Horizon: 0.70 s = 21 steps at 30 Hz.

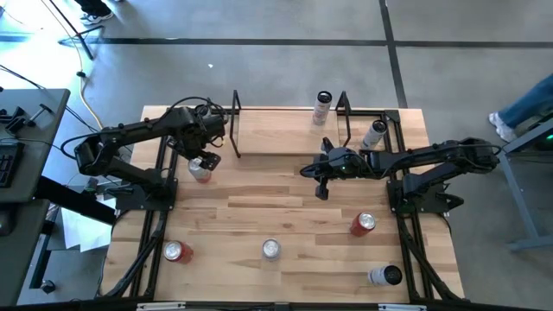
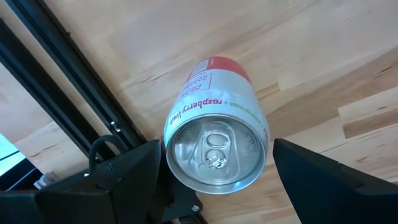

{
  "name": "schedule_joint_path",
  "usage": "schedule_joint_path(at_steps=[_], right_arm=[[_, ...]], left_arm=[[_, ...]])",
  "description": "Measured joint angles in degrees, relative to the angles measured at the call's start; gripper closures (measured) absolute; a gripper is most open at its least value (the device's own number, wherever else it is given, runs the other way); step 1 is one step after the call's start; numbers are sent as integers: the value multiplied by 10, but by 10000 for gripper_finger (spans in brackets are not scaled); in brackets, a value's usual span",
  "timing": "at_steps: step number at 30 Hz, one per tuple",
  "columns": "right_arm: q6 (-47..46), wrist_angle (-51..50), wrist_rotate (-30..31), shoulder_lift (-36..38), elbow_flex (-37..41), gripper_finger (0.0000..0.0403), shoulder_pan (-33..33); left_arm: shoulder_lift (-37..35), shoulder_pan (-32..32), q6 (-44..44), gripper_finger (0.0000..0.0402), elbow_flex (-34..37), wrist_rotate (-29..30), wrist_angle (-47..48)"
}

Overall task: Place canned beverage on shelf
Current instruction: Put the top pink and white soda can on the shelf

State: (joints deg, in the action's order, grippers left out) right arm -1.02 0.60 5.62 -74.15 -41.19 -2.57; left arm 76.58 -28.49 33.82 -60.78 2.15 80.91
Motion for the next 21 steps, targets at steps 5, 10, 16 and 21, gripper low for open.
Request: schedule_joint_path(at_steps=[5, 10, 16, 21], right_arm=[[0, -4, 0, 0, 0, 403, 0], [0, -4, 0, 0, 0, 403, 0], [0, -4, 0, 0, 0, 403, 0], [0, -4, 0, 0, 0, 403, 0]], left_arm=[[-1, 0, 6, 98, 34, -8, -17], [-2, 0, 5, 98, 53, -12, -29], [-1, 0, 2, 98, 54, -13, -31], [-1, 0, -10, 113, 50, -12, -32]])
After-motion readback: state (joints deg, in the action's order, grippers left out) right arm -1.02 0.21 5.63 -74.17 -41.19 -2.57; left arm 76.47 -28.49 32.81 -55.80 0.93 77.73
